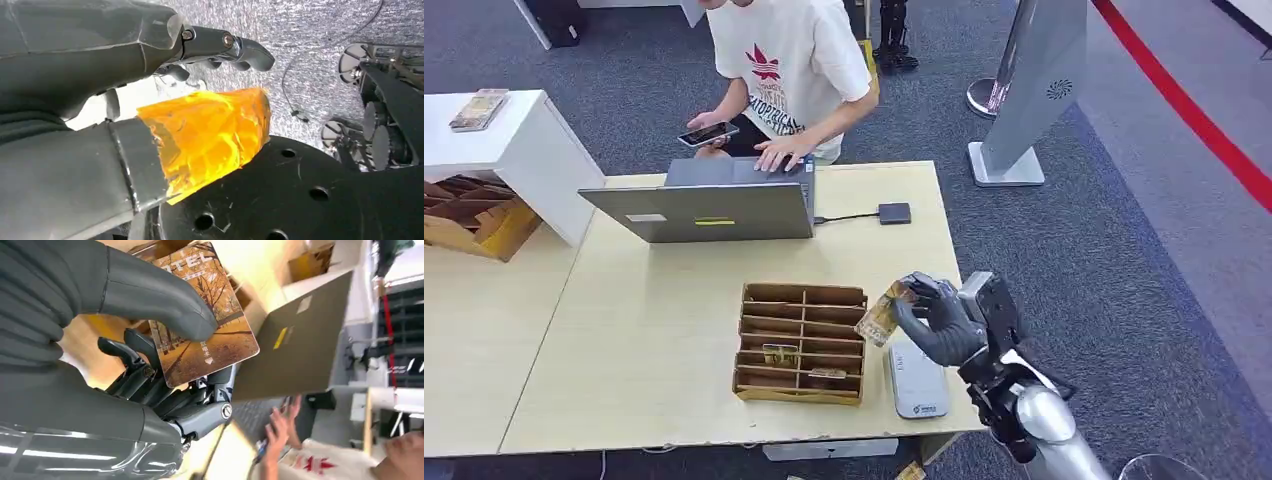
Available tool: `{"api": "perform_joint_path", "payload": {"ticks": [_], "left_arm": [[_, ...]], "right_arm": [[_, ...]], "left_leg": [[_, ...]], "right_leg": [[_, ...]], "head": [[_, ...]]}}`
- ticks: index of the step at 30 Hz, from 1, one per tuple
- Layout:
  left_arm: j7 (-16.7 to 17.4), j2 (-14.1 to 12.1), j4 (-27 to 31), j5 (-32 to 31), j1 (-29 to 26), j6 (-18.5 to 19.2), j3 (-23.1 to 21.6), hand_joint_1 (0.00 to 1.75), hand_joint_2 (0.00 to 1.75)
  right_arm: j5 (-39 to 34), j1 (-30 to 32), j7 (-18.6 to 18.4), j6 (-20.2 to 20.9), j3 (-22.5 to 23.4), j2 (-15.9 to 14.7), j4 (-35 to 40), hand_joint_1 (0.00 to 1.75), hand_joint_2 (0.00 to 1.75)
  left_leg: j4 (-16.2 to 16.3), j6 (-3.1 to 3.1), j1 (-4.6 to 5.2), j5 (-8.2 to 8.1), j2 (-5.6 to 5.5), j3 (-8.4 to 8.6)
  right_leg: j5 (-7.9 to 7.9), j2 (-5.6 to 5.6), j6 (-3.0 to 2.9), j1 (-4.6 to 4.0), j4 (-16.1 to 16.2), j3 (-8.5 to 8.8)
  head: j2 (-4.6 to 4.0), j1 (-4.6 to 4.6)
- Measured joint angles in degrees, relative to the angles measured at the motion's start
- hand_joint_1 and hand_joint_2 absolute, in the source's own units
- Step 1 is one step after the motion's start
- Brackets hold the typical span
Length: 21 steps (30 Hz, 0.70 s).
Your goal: Pass the card to the sensor for recognition and then transmit it.
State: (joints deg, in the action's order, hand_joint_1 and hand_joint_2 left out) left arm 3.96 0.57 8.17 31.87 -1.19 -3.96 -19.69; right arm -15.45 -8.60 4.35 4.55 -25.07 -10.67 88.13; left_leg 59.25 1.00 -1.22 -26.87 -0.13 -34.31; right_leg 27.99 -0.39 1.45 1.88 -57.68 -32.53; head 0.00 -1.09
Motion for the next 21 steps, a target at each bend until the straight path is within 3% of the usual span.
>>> {"api": "perform_joint_path", "payload": {"ticks": [7, 14, 21], "left_arm": [[-0.3, 0.3, -0.5, 1.1, -0.1, -0.1, 0.5, 0.00, 0.00], [-0.4, 0.3, -0.6, 1.4, -0.1, -0.1, 0.6, 0.00, 0.00], [-0.3, 0.5, -0.6, 1.8, 0.0, -0.3, 0.6, 0.00, 0.00]], "right_arm": [[10.9, 5.5, -2.5, -2.2, 3.9, -4.1, 2.5, 1.75, 1.75], [16.7, 6.0, -4.3, -3.4, 4.0, -5.1, 2.6, 1.75, 1.75], [36.9, 5.9, -11.0, -9.3, 2.4, -5.2, 1.9, 1.75, 1.75]], "left_leg": [[0.0, -0.03, 0.00, -0.02, 0.01, -0.01], [0.0, -0.02, 0.00, -0.01, 0.02, 0.01], [0.0, -0.03, 0.00, -0.02, 0.02, -0.01]], "right_leg": [[0.01, 0.03, 0.02, 0.01, 0.0, 0.00], [0.01, 0.04, 0.01, 0.00, 0.0, 0.00], [0.01, 0.04, 0.01, 0.00, 0.0, 0.01]], "head": [[0.00, -0.02], [0.00, -0.02], [0.00, -0.02]]}}
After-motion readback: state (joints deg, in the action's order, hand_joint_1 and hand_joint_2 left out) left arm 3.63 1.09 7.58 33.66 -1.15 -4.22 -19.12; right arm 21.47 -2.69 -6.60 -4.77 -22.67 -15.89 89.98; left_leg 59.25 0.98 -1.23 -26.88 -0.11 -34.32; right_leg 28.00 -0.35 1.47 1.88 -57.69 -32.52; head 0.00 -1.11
